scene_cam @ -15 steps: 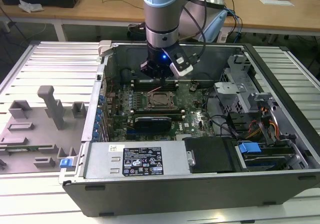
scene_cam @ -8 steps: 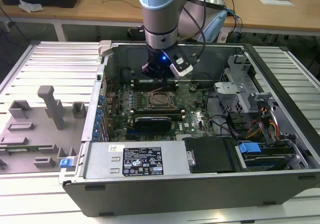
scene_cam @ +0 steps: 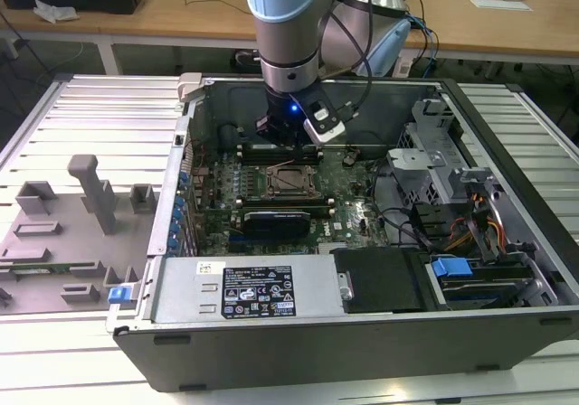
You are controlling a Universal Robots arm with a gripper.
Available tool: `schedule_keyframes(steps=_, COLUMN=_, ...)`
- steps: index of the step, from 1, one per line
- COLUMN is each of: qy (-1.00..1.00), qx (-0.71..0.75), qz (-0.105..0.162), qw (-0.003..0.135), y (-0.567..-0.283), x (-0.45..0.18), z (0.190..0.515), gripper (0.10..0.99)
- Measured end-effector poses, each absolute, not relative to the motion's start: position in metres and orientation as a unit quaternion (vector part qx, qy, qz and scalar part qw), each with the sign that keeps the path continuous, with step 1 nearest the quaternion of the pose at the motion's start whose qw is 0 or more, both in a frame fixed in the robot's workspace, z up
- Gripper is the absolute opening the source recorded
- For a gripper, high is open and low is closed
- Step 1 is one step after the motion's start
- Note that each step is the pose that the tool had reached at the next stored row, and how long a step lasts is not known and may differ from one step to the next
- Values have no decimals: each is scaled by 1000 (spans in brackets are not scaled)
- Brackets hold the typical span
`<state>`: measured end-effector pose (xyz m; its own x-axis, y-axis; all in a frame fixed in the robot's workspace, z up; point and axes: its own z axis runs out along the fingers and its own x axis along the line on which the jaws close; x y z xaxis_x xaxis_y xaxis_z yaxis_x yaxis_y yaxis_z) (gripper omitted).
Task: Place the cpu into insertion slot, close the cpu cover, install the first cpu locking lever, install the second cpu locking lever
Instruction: 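Install the first cpu locking lever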
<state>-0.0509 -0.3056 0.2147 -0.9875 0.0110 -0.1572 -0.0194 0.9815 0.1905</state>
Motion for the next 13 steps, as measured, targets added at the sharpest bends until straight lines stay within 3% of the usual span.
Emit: schedule_keyframes(steps=13, qy=992, qx=35, qz=93, qw=83, y=-303, x=-53, z=209, gripper=106)
